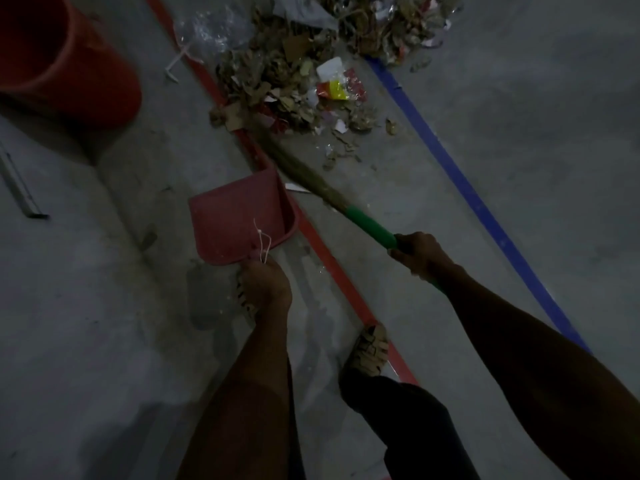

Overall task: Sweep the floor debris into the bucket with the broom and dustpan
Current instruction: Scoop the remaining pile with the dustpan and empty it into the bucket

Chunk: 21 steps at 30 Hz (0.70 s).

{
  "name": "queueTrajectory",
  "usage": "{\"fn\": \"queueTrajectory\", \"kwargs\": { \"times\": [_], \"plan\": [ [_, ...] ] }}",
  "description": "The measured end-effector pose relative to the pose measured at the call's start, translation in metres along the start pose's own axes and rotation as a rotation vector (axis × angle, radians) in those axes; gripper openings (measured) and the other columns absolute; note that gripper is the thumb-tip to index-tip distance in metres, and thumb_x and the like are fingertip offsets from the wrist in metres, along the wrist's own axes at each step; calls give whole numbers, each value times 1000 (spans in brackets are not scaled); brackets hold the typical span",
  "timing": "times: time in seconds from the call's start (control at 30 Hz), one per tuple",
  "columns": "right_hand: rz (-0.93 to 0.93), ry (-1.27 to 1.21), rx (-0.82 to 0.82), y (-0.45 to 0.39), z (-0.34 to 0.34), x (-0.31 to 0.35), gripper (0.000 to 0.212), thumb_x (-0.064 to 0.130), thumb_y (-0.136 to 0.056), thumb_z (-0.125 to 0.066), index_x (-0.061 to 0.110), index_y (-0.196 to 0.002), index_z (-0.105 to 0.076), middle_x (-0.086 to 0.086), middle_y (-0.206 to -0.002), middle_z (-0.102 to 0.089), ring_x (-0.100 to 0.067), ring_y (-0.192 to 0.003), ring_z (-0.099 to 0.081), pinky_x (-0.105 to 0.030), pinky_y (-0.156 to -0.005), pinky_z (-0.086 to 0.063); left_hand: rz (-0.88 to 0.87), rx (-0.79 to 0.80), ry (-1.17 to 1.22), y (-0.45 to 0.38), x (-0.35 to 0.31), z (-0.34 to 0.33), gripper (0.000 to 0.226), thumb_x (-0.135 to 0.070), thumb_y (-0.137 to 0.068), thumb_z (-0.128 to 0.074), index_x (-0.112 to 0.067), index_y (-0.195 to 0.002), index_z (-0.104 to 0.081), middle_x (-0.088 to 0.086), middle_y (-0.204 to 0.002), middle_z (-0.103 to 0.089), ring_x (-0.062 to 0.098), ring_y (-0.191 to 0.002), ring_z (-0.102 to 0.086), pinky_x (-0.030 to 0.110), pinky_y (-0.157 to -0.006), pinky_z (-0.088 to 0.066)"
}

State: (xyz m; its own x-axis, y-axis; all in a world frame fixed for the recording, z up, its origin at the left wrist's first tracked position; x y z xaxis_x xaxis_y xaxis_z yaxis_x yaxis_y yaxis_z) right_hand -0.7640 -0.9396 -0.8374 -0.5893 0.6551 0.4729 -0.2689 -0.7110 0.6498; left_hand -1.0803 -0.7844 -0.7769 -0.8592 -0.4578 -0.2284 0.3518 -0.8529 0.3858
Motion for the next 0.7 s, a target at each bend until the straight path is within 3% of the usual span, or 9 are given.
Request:
{"fn": "queueTrajectory", "kwargs": {
  "times": [0.07, 0.17, 0.33, 0.57, 0.7],
  "plan": [
    [-42, 111, 72, -7, -16, -4, 31, 30, -100, -57, 12, -124, -66, -8, -82, -68, -18, -62, -65, -32, -57, -53, 25, -11, -14, -5, 18, 2, 46, -35, -100, -49, 6, -120, -53, 27, -117, -63, 43, -106, -62, 47, -83, -50],
    [-167, 213, 71, -16, -23, -17, 26, 31, -99, -58, 16, -117, -70, -2, -81, -63, -15, -65, -61, -25, -52, -43, 28, 4, -46, -8, 38, 5, 46, -34, -100, -50, 6, -122, -52, 27, -118, -62, 43, -108, -61, 48, -85, -49],
    [-222, 183, -128, -9, 2, -18, 27, 32, -100, -56, 16, -120, -65, -4, -82, -61, -21, -67, -61, -35, -60, -57, 27, 21, -48, -11, 43, 12, 48, -34, -101, -49, 7, -125, -50, 28, -119, -61, 44, -107, -60, 50, -85, -49],
    [-92, 1, -371, -3, 55, 20, 30, 30, -101, -56, 13, -126, -58, -2, -81, -59, -13, -61, -56, -25, -53, -45, -82, 74, -30, -12, 1, 21, 46, -34, -101, -48, 6, -124, -49, 27, -117, -62, 42, -103, -63, 47, -81, -50],
    [-82, -104, -466, -4, 75, 42, 32, 33, -101, -55, 13, -125, -59, -5, -83, -63, -18, -65, -60, -36, -63, -57, -188, 85, -50, -18, -31, 30, 44, -34, -101, -48, 5, -122, -50, 26, -116, -63, 41, -102, -63, 46, -78, -49]
  ]
}}
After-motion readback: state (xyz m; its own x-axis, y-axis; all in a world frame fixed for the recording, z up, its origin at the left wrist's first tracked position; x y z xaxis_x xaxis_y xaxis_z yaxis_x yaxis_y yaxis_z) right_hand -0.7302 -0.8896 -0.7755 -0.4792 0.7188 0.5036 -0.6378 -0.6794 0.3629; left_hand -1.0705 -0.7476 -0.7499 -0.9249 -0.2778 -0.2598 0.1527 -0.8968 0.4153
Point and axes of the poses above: each hand's wrist, its own y-axis away from the middle knuckle, its own z-axis out of the back of the hand, x = y × z, the point moved 9 cm from there along -y, towards the middle knuckle
